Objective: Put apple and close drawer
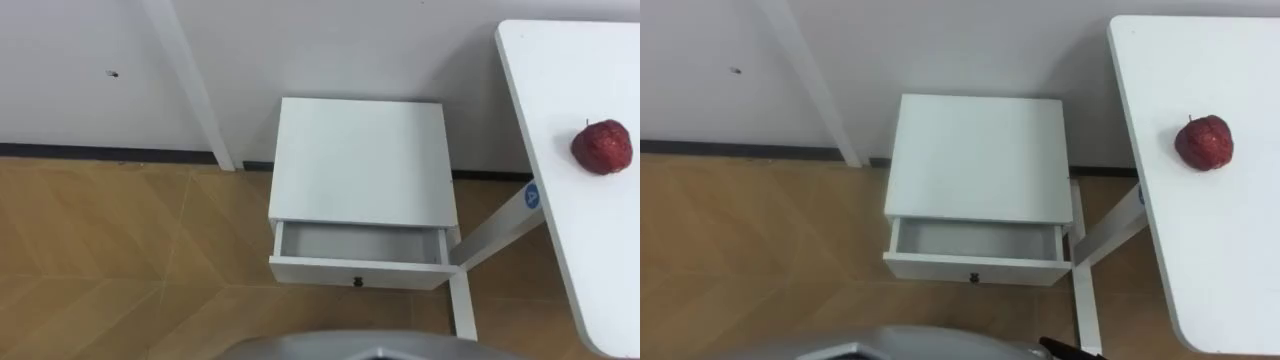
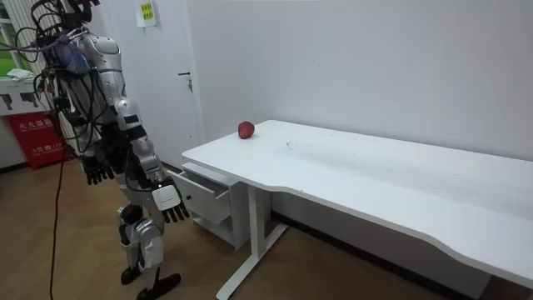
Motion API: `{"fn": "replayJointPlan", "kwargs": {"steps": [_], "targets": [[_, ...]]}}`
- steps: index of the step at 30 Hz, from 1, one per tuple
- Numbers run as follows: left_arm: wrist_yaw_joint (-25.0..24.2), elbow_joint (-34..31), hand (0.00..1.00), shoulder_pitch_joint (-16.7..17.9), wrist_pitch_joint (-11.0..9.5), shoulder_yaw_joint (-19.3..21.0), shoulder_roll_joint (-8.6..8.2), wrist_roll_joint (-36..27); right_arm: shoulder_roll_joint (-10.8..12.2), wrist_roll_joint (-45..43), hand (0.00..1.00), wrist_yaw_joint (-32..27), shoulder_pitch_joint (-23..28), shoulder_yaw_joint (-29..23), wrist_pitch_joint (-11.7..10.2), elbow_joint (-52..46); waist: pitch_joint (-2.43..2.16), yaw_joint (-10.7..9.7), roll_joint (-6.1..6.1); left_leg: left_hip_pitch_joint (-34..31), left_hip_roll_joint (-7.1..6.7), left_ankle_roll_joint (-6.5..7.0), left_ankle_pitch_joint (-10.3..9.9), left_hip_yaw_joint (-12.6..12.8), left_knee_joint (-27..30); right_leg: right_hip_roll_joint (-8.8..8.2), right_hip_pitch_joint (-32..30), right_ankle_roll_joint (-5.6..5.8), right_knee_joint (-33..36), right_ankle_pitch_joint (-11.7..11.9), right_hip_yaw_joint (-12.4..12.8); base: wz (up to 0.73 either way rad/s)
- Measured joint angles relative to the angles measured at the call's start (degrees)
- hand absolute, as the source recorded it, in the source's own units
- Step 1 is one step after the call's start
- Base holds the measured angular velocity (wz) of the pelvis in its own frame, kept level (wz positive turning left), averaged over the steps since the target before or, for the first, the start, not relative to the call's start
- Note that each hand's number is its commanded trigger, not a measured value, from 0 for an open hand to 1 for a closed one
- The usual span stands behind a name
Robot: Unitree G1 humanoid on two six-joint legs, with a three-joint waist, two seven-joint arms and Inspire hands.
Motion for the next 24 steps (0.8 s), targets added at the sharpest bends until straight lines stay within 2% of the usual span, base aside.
{"fn": "replayJointPlan", "kwargs": {"steps": [5,9,12,15,17,18,20,24], "targets": [[0.94,0.01,0.00,0.06,-0.04,0.12,-0.19,-0.18,0.01,1.66,0.00,-0.15,0.17,-0.32,-0.01,0.21,0.04,-0.10,0.16,0.46,0.00,0.00,0.00,0.01,-0.10,0.00,0.39,0.00,0.00,0.00,0.07,0.00],[1.25,0.02,0.00,0.34,-0.21,1.87,-0.74,-0.20,0.18,5.43,0.00,-1.67,0.06,-4.08,0.00,0.34,0.04,-0.20,0.13,0.84,0.11,0.00,-0.01,0.67,-0.17,0.04,0.48,0.00,-0.01,0.00,0.64,-0.09],[1.82,-0.16,0.00,0.42,-0.48,3.41,-0.70,-1.12,0.15,12.08,0.00,-2.80,0.22,-8.56,0.02,0.44,-0.08,-0.95,-0.23,0.81,0.08,-0.01,-0.01,0.47,-0.04,0.06,0.62,0.00,-0.01,0.00,0.65,0.02],[1.88,-0.04,0.00,0.68,-0.50,6.84,-0.68,-1.68,0.16,21.11,0.00,-4.04,0.86,-14.26,0.07,-0.27,-0.21,-2.12,-0.53,0.80,0.10,-0.02,-0.01,0.50,-0.03,0.06,0.63,0.00,0.00,0.00,0.47,0.00],[1.90,-0.03,0.00,1.18,-0.54,8.45,-0.63,-3.82,0.06,27.56,0.00,-6.44,1.05,-20.92,0.02,-0.82,-0.39,-3.36,-0.90,0.86,0.10,-0.02,-0.01,0.63,-0.03,0.07,0.63,0.00,0.05,0.00,0.62,-0.03],[1.90,-0.04,0.00,1.44,-0.55,9.48,-0.46,-4.59,-0.01,30.60,0.00,-8.18,1.10,-24.24,-0.03,-1.35,-0.32,-3.64,-0.87,0.97,0.18,-0.03,-0.02,0.96,-0.06,0.12,0.60,0.00,0.07,0.00,0.98,-0.11],[1.91,0.05,0.00,1.47,-0.57,10.45,-0.01,-4.60,-0.24,35.01,0.00,-10.80,1.09,-27.95,-0.21,-2.51,-0.28,-4.45,-1.02,1.02,0.17,-0.03,-0.04,1.13,-0.06,0.11,0.52,0.00,0.09,0.00,1.20,-0.08],[1.90,-0.01,0.00,1.42,-1.15,10.68,1.23,-4.58,-0.69,39.50,0.00,-14.78,1.05,-31.85,-1.35,-4.65,-0.47,-5.21,-1.35,0.92,0.15,-0.04,-0.10,1.48,-0.04,0.09,0.18,0.00,0.19,0.00,1.47,-0.09]]}}
